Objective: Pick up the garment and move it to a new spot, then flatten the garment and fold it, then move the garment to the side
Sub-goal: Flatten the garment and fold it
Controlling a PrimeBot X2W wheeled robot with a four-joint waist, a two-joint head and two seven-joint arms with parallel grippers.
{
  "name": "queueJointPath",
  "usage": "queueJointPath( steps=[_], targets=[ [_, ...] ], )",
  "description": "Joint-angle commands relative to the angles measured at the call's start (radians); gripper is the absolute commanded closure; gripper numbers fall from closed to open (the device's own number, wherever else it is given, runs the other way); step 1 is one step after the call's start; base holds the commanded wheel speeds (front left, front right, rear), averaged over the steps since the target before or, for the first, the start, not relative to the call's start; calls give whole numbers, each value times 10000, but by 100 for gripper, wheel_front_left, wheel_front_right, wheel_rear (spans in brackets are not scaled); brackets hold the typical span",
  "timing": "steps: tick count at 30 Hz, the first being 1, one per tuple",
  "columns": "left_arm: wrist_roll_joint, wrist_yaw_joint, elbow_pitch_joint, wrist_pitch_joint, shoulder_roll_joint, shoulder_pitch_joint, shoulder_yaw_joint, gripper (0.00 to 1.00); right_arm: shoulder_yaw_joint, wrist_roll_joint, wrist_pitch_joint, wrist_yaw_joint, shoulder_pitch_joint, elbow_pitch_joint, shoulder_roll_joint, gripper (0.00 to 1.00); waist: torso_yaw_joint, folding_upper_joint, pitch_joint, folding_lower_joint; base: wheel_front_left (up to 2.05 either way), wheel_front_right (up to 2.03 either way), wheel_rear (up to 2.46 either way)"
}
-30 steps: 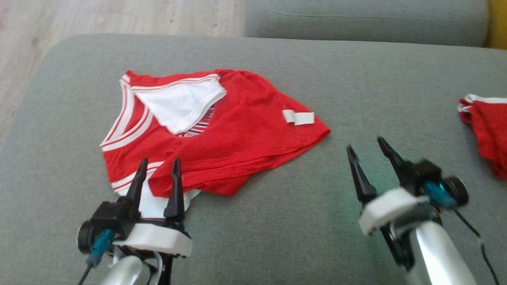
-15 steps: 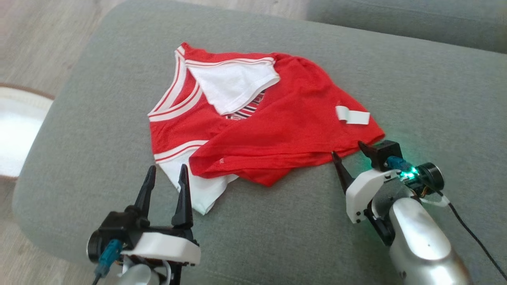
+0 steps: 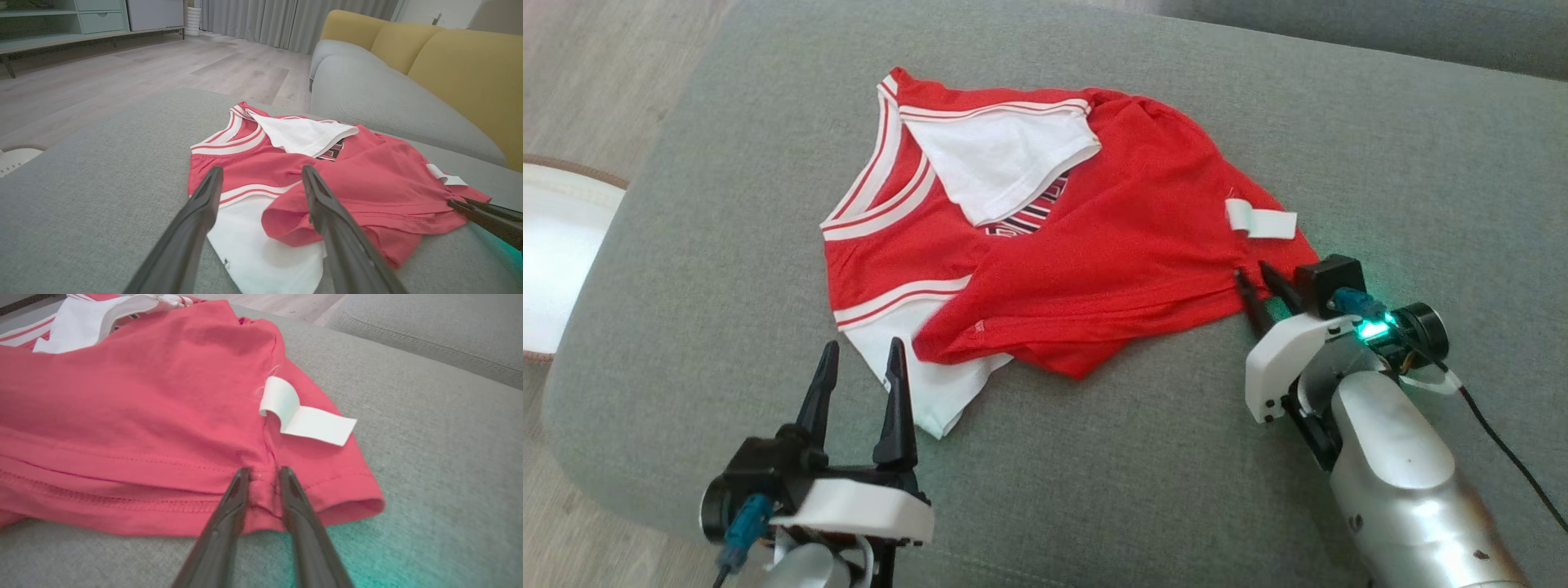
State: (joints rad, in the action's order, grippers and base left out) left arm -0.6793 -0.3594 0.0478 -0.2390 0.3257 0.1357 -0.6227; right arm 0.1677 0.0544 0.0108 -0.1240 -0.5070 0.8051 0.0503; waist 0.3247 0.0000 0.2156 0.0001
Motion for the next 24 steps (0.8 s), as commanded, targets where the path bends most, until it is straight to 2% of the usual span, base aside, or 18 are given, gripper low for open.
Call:
queueJointPath(
  steps=[1, 2, 7, 11, 15, 22, 24],
  targets=[
    [34, 52, -235, -105, 77, 234, 376, 0, 146, 1, 134, -67, -210, -101, -1, 88, -44, 0, 5, -1, 0, 0, 0],
    [36, 55, -221, -107, 73, 240, 374, 0, 127, -78, 223, -67, -247, -81, -1, 100, -73, 0, 7, -1, 0, 0, 0],
    [48, 39, -196, -113, 62, 253, 355, 0, 105, -332, 631, -67, -430, -52, -1, 100, -222, 0, -9, -1, 0, 0, 0],
    [48, 6, -223, -116, 74, 243, 361, 0, -300, -509, 819, -67, -634, -310, 11, 100, -323, 0, -20, -1, 0, 0, 0],
    [58, 24, -273, -118, 66, 262, 312, 0, -1059, -250, 490, -67, -1059, -691, 728, 100, -283, 0, 61, -1, 0, 0, 0],
    [111, 109, -288, -117, -24, 405, 175, 0, -2095, -105, -462, -67, -1835, -743, 2603, 100, 16, 0, 257, -1, 0, 0, 0],
    [118, 128, -270, -121, -39, 419, 154, 0, -2312, -160, -667, -67, -2038, -630, 2948, 100, 58, 0, 309, -1, 0, 0, 0]
  ],
)
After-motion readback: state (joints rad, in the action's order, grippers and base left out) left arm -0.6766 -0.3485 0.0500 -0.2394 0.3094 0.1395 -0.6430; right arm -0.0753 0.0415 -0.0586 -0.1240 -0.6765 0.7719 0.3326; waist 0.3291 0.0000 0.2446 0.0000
